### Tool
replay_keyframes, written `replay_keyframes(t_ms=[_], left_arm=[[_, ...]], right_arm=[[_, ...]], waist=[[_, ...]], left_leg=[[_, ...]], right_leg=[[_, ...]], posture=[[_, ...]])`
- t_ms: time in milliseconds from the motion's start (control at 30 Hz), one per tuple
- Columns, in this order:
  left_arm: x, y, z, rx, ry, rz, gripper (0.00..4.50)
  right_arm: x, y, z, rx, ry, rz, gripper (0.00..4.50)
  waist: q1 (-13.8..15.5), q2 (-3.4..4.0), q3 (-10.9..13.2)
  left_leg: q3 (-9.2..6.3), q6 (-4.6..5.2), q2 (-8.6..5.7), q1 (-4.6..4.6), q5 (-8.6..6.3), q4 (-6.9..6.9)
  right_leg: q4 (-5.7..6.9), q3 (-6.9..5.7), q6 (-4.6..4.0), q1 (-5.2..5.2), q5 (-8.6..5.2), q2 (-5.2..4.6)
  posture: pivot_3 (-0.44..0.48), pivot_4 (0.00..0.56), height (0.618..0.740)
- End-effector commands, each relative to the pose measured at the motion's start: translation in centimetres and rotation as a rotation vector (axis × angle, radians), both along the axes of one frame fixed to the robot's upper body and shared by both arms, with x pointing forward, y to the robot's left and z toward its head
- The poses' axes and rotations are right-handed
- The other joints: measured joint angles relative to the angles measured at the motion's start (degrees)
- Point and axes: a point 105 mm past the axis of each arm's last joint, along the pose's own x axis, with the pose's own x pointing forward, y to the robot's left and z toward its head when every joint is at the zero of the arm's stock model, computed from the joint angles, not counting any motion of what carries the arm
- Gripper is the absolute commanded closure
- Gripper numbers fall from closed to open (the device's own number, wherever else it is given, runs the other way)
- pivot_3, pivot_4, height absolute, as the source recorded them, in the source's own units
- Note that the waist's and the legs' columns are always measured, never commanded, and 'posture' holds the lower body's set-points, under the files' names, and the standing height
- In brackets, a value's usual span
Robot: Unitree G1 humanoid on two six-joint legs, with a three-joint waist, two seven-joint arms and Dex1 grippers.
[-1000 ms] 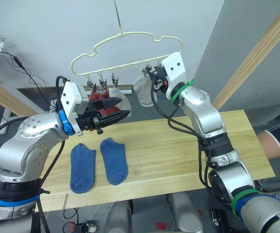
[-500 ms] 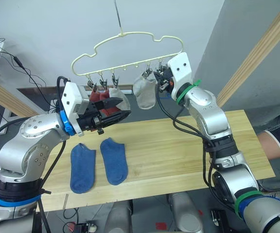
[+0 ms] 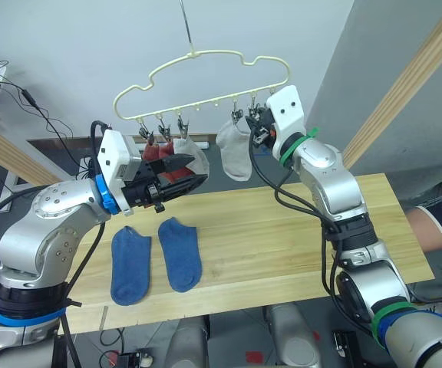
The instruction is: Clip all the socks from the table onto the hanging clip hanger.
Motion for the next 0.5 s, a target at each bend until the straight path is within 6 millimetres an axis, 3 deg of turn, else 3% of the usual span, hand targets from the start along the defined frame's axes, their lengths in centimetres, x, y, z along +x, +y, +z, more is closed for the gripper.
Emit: replay_keyframes(t_ms=[33, 500], left_arm=[[-0.5, -0.2, 0.8, -0.001, -0.045, -0.014, 1.94], [-0.5, 0.0, 1.0, -0.026, -0.041, -0.003, 1.94]], right_arm=[[-0.3, 0.9, 2.3, 0.026, -0.08, 0.026, 3.14], [-0.3, 2.2, 3.0, 0.049, -0.096, 0.069, 3.14]], waist=[[0.0, 0.0, 0.0], [0.01, 0.0, 0.0]], left_leg=[[0.0, 0.0, 0.0, 0.0, 0.0, 0.0], [0.0, -0.01, 0.0, 0.0, 0.01, 0.0]], right_leg=[[0.0, 0.0, 0.0, 0.0, 0.0, 0.0], [0.02, 0.0, 0.0, 0.0, 0.0, 0.0]], posture=[[-0.146, 0.293, 0.74], [-0.142, 0.292, 0.74]])
